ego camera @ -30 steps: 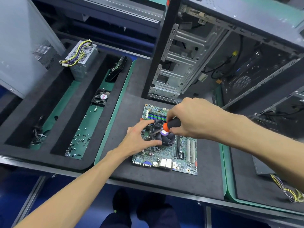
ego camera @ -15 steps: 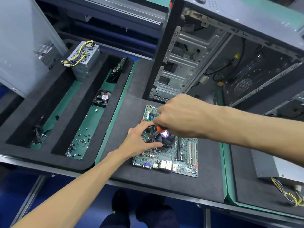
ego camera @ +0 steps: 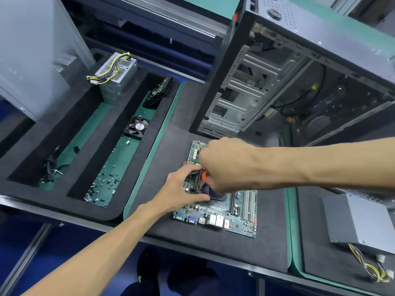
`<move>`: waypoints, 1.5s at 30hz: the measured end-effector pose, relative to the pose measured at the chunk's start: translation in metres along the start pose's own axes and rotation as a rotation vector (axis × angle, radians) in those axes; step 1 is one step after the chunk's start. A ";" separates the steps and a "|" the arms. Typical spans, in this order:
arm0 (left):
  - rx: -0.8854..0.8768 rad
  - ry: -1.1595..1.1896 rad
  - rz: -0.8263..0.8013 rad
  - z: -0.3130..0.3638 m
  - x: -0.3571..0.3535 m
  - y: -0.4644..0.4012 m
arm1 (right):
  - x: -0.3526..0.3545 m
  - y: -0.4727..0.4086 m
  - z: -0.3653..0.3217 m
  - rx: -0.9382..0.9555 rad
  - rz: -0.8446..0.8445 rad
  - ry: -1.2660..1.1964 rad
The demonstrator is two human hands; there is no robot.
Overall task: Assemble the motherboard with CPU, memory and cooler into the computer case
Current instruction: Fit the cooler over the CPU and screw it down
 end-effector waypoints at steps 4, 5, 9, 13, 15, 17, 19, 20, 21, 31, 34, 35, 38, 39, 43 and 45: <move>0.020 0.012 -0.002 -0.001 0.001 0.000 | 0.000 0.006 0.020 -0.100 -0.115 -0.173; 0.022 0.012 -0.003 -0.002 0.002 0.000 | 0.000 0.005 0.019 -0.097 -0.157 -0.179; 0.032 0.031 -0.013 -0.001 0.002 0.000 | 0.002 0.004 0.009 -0.036 -0.236 -0.087; 0.026 0.045 -0.019 0.001 0.002 -0.001 | 0.007 0.010 -0.013 0.104 -0.160 0.207; 0.039 0.026 -0.008 0.000 0.004 -0.002 | 0.016 0.016 -0.026 0.198 -0.042 0.441; 0.036 0.007 0.002 0.001 0.005 -0.001 | 0.018 0.020 -0.032 0.271 0.024 0.574; -0.017 -0.018 0.013 0.008 0.007 0.000 | 0.014 0.023 -0.035 0.313 0.036 0.555; -0.039 -0.029 0.019 0.009 0.008 0.001 | 0.010 0.023 -0.033 0.296 0.021 0.476; -0.044 -0.031 0.022 0.009 0.008 0.000 | 0.007 0.022 -0.027 0.246 0.014 0.348; 0.021 0.011 0.024 -0.007 0.002 -0.005 | -0.063 0.019 0.048 -0.356 -0.511 -1.176; 0.021 0.014 0.021 -0.004 0.002 -0.005 | -0.050 0.021 0.040 -0.253 -0.536 -0.833; 0.020 0.012 0.023 -0.003 0.003 -0.005 | -0.038 0.019 0.037 -0.185 -0.470 -0.561; -0.016 -0.021 0.030 0.004 0.005 -0.003 | -0.001 0.023 -0.004 0.111 -0.146 0.306; -0.033 -0.032 0.033 0.007 0.006 -0.002 | 0.000 0.029 -0.018 0.200 -0.098 0.457; -0.065 -0.037 0.056 0.013 0.007 -0.002 | -0.011 0.034 -0.017 0.147 -0.151 0.301; -0.076 -0.036 0.079 0.010 0.009 -0.003 | -0.018 0.027 0.010 -0.109 -0.264 -0.174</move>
Point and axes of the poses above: each hand's wrist, its own y-axis away from the middle knuckle, its own x-axis out of the back of the hand, z = x × y, the point moved 10 cm from there along -y, towards the middle knuckle, and after that the axes turned 14 degrees about -z, right-handed, at the moved point
